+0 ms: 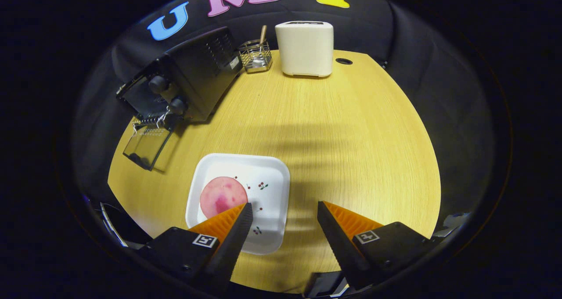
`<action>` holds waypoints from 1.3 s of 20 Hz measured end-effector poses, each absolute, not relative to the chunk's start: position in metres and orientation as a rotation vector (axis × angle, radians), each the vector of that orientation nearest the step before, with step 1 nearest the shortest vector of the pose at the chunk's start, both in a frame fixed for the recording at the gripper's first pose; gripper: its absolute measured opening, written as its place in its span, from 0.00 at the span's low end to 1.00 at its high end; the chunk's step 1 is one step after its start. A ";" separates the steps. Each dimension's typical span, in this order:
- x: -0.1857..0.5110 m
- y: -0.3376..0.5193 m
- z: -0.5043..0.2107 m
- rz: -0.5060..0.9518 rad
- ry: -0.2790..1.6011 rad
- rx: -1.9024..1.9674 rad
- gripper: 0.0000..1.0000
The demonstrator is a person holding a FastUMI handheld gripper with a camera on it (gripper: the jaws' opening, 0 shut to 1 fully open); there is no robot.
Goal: Open the toaster oven, put the food inside, and close the toaster oven door.
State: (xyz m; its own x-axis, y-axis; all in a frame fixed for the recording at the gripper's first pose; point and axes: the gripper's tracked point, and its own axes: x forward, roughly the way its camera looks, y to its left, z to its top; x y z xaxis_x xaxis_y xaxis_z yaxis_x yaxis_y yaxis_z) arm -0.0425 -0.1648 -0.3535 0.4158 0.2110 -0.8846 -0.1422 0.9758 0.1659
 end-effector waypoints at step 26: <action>-0.050 -0.149 -0.369 0.260 1.246 0.215 0.05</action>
